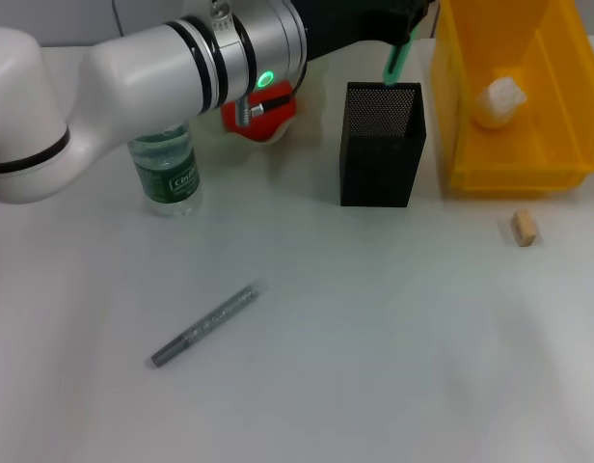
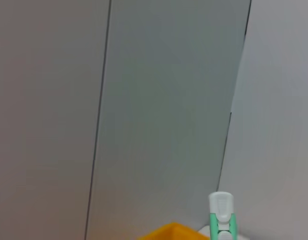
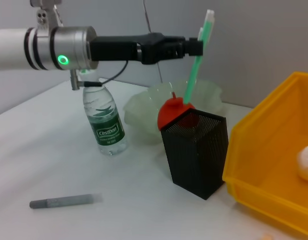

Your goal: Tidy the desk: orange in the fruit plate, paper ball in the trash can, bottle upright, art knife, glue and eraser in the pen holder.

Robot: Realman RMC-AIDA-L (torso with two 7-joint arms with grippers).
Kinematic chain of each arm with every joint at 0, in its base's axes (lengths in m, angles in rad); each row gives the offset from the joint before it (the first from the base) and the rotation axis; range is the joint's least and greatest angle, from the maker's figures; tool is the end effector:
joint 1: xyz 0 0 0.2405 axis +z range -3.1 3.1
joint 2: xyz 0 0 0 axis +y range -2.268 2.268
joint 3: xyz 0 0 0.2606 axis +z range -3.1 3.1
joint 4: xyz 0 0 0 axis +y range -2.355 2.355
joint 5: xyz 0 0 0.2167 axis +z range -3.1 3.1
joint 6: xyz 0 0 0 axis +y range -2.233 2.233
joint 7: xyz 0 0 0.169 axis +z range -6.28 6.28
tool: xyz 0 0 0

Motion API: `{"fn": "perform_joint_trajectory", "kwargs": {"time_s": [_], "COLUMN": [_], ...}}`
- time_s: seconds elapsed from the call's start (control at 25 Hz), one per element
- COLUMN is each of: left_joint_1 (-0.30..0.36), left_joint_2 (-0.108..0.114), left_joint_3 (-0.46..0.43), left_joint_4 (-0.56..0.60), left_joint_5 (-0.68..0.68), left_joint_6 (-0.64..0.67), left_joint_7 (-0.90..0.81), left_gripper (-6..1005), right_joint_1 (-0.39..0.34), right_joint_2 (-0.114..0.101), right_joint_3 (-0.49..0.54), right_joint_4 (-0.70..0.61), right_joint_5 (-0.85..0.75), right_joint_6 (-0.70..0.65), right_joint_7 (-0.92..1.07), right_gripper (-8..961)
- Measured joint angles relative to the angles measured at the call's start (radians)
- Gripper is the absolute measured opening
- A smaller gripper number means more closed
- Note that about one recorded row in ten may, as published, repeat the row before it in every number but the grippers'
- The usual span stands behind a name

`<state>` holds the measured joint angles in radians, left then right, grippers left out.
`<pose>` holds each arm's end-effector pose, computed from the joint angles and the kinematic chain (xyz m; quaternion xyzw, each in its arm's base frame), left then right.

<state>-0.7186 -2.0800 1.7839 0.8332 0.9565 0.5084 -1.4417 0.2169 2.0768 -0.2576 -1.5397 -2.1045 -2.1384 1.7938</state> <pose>-0.0771 0.4400 -0.1019 -0.8949 -0.1963 -0.3032 0.2620 0.2973 0.2192 0.1543 -0.9060 0.3045 0.1457 0.2552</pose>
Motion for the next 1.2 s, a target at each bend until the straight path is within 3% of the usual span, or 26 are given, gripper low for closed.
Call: {"fn": "perform_joint_trajectory", "kwargs": {"time_s": [0.72, 1.0, 1.08, 1.2], "left_joint_1": [-0.008, -0.004, 0.035, 0.035], "left_joint_2": [0.000, 0.000, 0.005, 0.005], "left_joint_3": [0.035, 0.035, 0.004, 0.004], "left_joint_4": [-0.043, -0.034, 0.004, 0.004], "left_joint_5": [-0.011, -0.012, -0.010, -0.010], "left_joint_6": [-0.034, -0.020, 0.061, 0.061], "left_joint_7": [0.032, 0.032, 0.035, 0.035], "left_gripper": [319, 508, 562, 665], "right_joint_1": [0.049, 0.060, 0.070, 0.083], "right_joint_2": [-0.002, -0.003, -0.003, -0.002], "right_joint_3": [-0.002, -0.002, -0.002, -0.022], "right_joint_4": [-0.001, 0.000, -0.016, -0.050], "right_joint_5": [-0.008, -0.009, -0.009, -0.011], "right_joint_6": [0.000, 0.006, 0.005, 0.004], "right_joint_7": [0.013, 0.016, 0.043, 0.101], "right_gripper": [753, 753, 753, 753]}}
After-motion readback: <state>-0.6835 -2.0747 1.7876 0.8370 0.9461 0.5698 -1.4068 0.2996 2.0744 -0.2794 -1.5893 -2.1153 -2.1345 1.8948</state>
